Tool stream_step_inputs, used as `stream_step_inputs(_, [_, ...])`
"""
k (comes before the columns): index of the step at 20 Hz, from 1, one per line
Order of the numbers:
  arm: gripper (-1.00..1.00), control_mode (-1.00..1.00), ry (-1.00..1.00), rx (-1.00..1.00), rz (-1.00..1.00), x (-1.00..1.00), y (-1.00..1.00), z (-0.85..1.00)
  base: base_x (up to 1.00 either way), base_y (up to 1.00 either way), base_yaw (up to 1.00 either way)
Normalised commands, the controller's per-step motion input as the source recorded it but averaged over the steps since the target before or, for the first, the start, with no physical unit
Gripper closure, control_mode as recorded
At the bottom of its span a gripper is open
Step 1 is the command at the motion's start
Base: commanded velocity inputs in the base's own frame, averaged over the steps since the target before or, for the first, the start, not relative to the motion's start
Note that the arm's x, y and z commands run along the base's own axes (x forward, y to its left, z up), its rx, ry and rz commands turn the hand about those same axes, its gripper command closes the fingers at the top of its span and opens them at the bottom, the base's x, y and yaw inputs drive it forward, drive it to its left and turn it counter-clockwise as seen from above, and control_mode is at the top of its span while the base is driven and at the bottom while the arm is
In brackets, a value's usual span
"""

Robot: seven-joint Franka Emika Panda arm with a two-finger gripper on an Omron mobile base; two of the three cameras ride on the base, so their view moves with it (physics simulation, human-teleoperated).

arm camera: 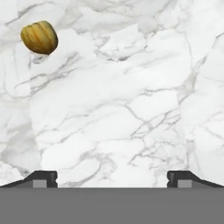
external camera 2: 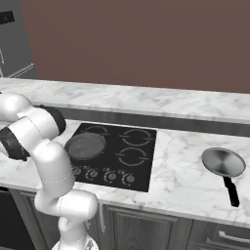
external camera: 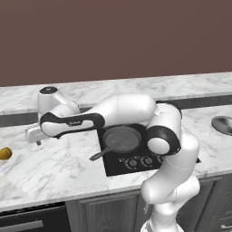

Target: Place both pans onto different burners. Then place the squash and the fish on different pans.

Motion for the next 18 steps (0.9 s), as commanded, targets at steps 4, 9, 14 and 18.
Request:
stream_step_inputs(4, [-1.00, -1.00, -0.08, 0.00, 0.18, 0.00, 0.31, 0.00, 0.00, 0.00, 0.00])
stream_step_inputs(9, [-1.00, -1.00, -0.07, 0.00, 0.11, 0.00, 0.27, 0.00, 0.00, 0.00, 0.00])
stream_step_inputs(14, [-1.00, -1.00, -0.07, 0.00, 0.04, 0.00, 0.29, 0.00, 0.00, 0.00, 0.00])
stream_step_inputs(18, [-1.00, -1.00, -0.04, 0.00, 0.00, 0.13, 0.24, 0.00, 0.00, 0.00, 0.00])
